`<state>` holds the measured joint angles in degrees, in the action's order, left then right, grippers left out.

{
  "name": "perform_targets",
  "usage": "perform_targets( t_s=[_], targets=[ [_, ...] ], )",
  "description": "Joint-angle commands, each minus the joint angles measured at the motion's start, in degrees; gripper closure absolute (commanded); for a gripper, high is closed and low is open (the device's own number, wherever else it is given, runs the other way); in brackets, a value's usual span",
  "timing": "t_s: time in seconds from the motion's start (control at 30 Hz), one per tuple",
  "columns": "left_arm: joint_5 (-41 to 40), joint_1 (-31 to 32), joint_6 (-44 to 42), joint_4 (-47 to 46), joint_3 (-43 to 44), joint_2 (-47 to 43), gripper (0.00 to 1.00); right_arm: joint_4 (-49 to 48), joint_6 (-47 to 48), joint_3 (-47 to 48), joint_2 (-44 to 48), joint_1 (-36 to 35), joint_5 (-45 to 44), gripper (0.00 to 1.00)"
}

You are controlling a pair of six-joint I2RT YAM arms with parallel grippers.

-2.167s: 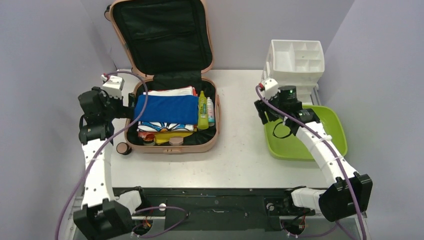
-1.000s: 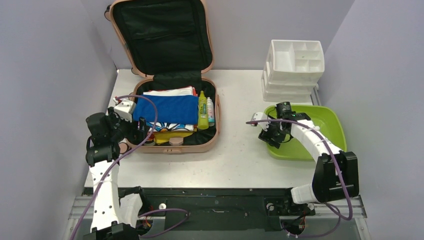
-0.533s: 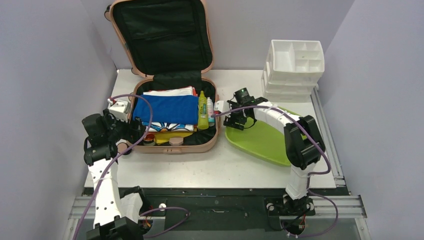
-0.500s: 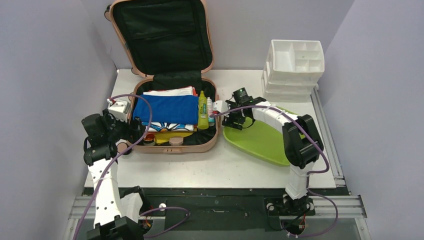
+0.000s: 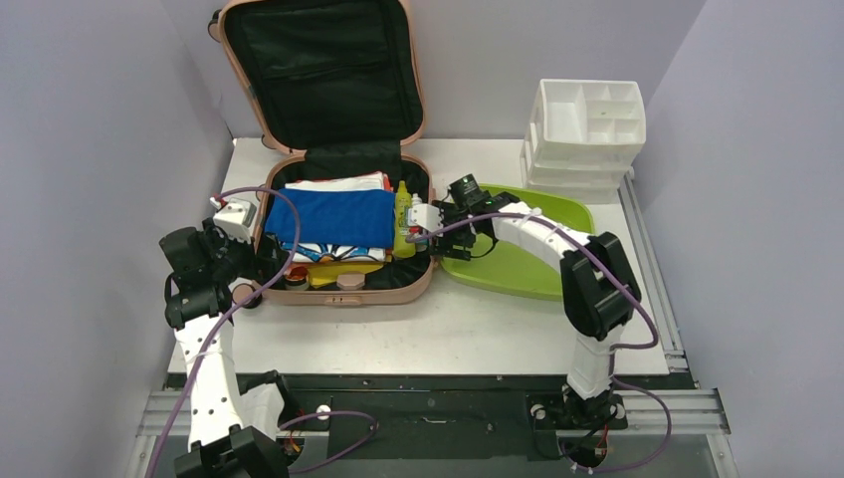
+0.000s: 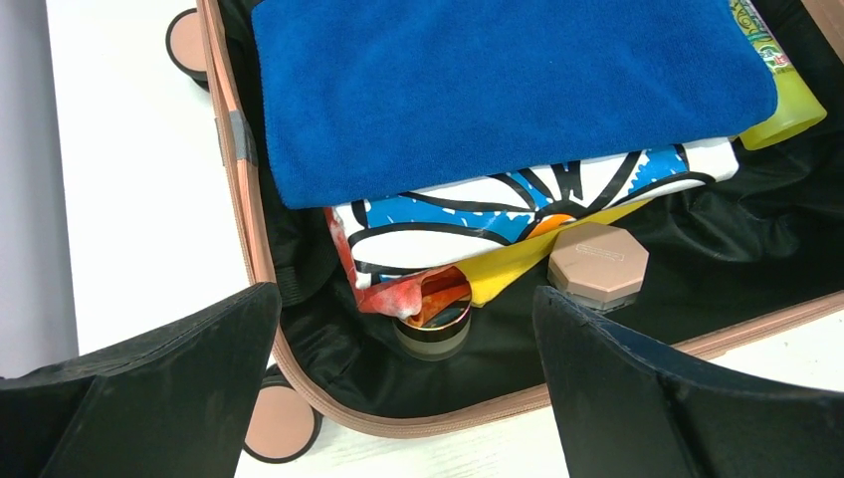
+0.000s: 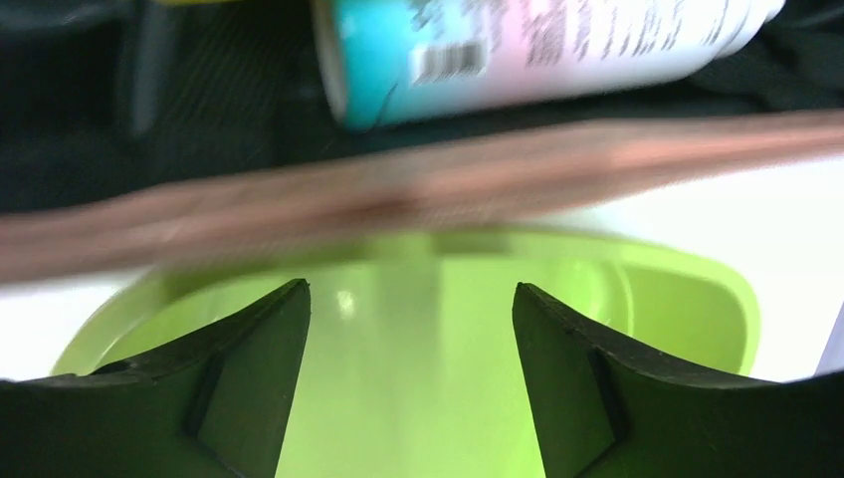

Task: Open, take out, and arrange the luggage
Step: Move the bin to the center of the board.

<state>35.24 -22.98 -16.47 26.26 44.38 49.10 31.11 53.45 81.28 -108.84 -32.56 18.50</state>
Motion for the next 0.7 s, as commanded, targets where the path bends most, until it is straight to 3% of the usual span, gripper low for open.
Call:
perform_targets(
  t_s=[0.0,0.1,0.3,0.47,0.67],
  targets=[
    [2.9,-0.4,0.7,-3.1,-0.1,-0.9,0.04,4.4,1.0,-4.7,13.5,2.5,1.7,0.30],
    [3.3,-0.4,0.7,-3.2,-0.1,-1.9,0.04,7.5,-1.2,-6.8,18.7,4.6,-0.5,0.30],
    [4.0,-0.4,0.8,-3.3,-0.2,-2.9,0.04,13.4,1.3,-11.7,27.3,4.1,8.1,0.28],
    [4.0,-0.5,0.7,-3.2,-0.3,-2.9,0.04,16.8,1.6,-7.4,21.1,0.4,14.3,0.28],
    [4.6,-1.0,0.7,-3.1,-0.5,-2.8,0.04,13.5,-1.4,-7.0,14.0,-2.3,12.0,0.32]
  ],
)
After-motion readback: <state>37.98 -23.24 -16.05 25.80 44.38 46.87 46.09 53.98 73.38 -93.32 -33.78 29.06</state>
